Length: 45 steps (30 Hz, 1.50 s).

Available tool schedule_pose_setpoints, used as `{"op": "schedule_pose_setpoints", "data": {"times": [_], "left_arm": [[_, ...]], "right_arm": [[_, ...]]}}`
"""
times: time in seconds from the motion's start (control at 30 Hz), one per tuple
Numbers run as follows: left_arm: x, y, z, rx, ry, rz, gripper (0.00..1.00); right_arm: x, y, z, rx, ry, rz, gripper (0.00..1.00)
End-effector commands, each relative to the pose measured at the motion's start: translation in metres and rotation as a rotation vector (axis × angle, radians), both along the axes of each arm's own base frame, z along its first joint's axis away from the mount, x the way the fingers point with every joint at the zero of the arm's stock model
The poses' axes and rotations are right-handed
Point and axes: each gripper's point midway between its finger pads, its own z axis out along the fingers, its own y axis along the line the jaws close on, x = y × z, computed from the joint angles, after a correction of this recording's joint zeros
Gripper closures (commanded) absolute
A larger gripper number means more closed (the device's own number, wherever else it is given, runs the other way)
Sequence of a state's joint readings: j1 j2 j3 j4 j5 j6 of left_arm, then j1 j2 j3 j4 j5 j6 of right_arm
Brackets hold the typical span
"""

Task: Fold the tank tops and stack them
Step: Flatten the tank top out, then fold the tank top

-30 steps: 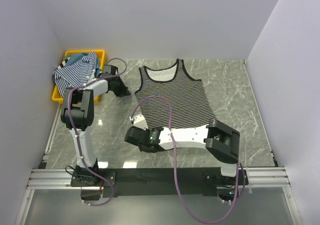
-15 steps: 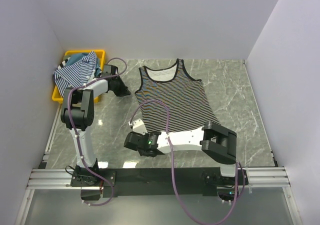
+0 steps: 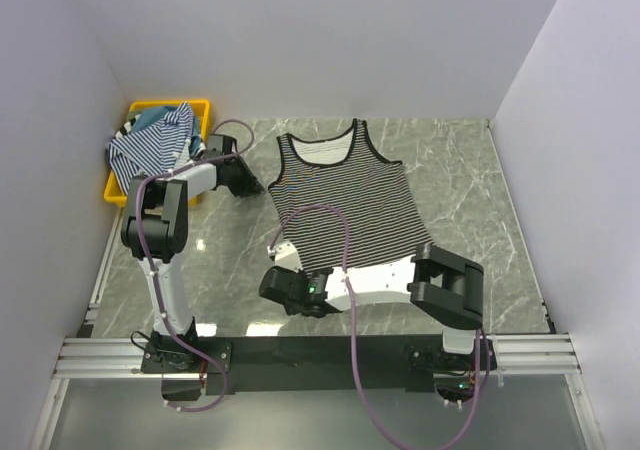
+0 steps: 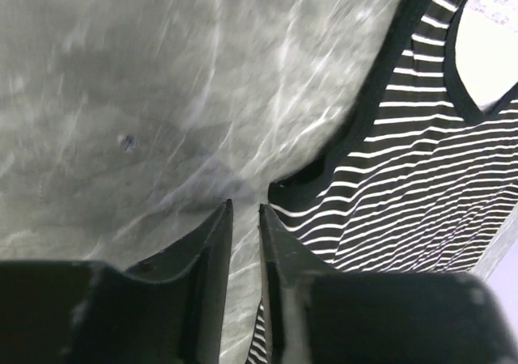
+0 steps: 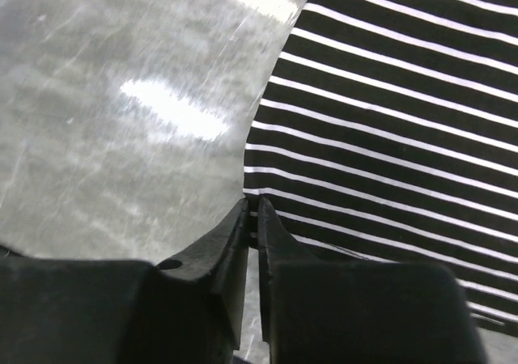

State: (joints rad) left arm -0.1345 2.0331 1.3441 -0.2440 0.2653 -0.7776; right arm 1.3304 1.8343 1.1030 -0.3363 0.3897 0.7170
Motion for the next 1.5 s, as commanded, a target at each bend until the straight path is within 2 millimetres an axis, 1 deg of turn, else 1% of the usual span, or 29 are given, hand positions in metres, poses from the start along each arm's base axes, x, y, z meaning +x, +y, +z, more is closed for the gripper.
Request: {"op": "schedule_pose_setpoints", "data": {"times": [0.0,0.03,0.07,0.13,0.2,0.3,0.4,0.53,0.67,0.7,0.83,0.87,0.9,0.93,0.97,1.07,1.1,1.2,1.23,1.3,1.33,1.37,1.47], "left_arm": [[-0.004,-0.012,0.027,-0.055,-0.076,0.004,0.73],[-0.006,-0.014,0.028,-0.066,-0.082,0.002,0.71],[-0.005,-0.018,0.029,-0.08,-0.1,-0.003,0.7],[-0.013,-0.023,0.025,-0.108,-0.087,-0.012,0.65],[-0.016,-0.027,0.023,-0.135,-0.085,-0.011,0.62],[-0.02,-0.029,0.019,-0.135,-0.081,0.001,0.61],[-0.022,-0.025,0.011,-0.099,-0.056,0.021,0.66],[-0.022,-0.021,0.001,-0.044,-0.031,0.047,0.68],[-0.02,-0.02,-0.005,0.004,-0.021,0.063,0.73],[-0.017,-0.021,-0.006,0.016,-0.022,0.068,0.79],[-0.012,-0.018,-0.01,0.05,-0.014,0.082,0.89],[-0.012,-0.016,-0.009,0.058,-0.014,0.089,0.9],[-0.01,-0.016,-0.006,0.065,-0.024,0.091,0.95],[-0.008,-0.011,-0.005,0.085,-0.032,0.108,0.98],[-0.007,-0.009,-0.002,0.096,-0.041,0.117,0.99],[-0.005,0.004,0.013,0.148,-0.073,0.163,1.0],[-0.004,0.011,0.023,0.178,-0.09,0.19,0.99],[-0.002,0.026,0.038,0.239,-0.128,0.243,0.99],[-0.004,0.029,0.038,0.251,-0.125,0.252,0.99],[-0.007,0.036,0.043,0.269,-0.133,0.279,1.0],[-0.009,0.039,0.044,0.277,-0.135,0.29,0.99],[-0.011,0.04,0.044,0.281,-0.135,0.297,0.99],[-0.018,0.049,0.051,0.299,-0.15,0.337,0.99]], "right_arm": [[-0.01,0.005,0.007,0.093,0.054,0.02,0.89],[-0.01,0.006,0.01,0.112,0.056,0.022,0.93],[-0.012,0.006,0.013,0.134,0.075,0.034,0.95],[-0.012,0.011,0.018,0.174,0.081,0.048,0.98],[-0.012,0.014,0.023,0.196,0.093,0.057,0.99],[-0.01,0.013,0.028,0.219,0.096,0.053,1.0],[-0.005,0.009,0.034,0.242,0.093,0.033,1.0],[-0.001,0.005,0.043,0.268,0.087,0.021,1.0],[-0.002,0.002,0.049,0.277,0.083,0.02,1.0],[-0.002,0.002,0.05,0.279,0.081,0.023,1.0],[-0.004,0.0,0.052,0.285,0.088,0.024,1.0],[-0.005,-0.001,0.054,0.292,0.089,0.025,1.0],[-0.006,-0.002,0.054,0.295,0.091,0.025,1.0],[-0.006,-0.002,0.056,0.302,0.091,0.025,1.0],[-0.007,-0.003,0.057,0.305,0.091,0.026,1.0],[-0.013,-0.004,0.058,0.316,0.111,0.044,1.0],[-0.019,0.001,0.059,0.334,0.131,0.066,1.0],[-0.028,0.01,0.056,0.335,0.159,0.102,1.0],[-0.036,0.015,0.055,0.332,0.167,0.124,1.0],[-0.042,0.027,0.052,0.323,0.176,0.148,1.0],[-0.05,0.033,0.052,0.323,0.192,0.172,1.0],[-0.053,0.042,0.052,0.326,0.197,0.185,1.0],[-0.06,0.058,0.058,0.348,0.217,0.219,1.0]]}}
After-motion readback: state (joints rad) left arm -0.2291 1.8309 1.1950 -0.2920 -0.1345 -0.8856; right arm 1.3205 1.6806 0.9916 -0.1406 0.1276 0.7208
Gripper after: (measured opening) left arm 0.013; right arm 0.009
